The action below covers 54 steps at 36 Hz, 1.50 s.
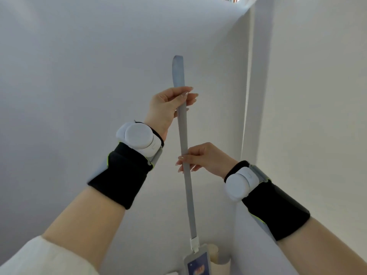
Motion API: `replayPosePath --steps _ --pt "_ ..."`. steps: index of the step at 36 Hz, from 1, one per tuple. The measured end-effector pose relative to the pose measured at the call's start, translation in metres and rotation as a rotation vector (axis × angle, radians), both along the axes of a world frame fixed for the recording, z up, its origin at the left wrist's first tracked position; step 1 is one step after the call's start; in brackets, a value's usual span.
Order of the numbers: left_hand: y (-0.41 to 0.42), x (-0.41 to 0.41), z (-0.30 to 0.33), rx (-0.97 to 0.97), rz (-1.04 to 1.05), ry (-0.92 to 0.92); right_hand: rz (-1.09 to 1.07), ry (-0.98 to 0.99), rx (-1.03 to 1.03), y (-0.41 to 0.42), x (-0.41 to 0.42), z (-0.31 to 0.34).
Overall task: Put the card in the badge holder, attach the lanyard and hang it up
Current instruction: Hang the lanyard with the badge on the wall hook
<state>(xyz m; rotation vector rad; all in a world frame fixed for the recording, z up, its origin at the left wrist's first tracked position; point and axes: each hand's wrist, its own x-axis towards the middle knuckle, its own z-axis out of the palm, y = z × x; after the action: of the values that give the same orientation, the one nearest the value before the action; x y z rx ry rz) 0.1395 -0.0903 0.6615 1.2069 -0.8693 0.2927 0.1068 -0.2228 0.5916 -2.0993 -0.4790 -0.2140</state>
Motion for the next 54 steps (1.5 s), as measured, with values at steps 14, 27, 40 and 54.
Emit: replayPosePath --steps 14,27,40,54 --pt "-0.033 -0.022 0.024 0.013 -0.118 -0.095 -0.185 -0.005 -0.050 -0.036 -0.040 0.020" --pt "-0.104 -0.053 0.024 0.133 -0.311 -0.151 -0.554 -0.309 0.352 -0.093 -0.101 0.109" --pt "-0.186 -0.079 0.023 0.178 -0.560 -0.188 -0.663 -0.373 0.287 -0.148 -0.144 0.123" --pt "-0.264 -0.097 0.035 0.095 -0.548 -0.104 -0.914 -0.530 0.218 -0.213 -0.173 0.140"
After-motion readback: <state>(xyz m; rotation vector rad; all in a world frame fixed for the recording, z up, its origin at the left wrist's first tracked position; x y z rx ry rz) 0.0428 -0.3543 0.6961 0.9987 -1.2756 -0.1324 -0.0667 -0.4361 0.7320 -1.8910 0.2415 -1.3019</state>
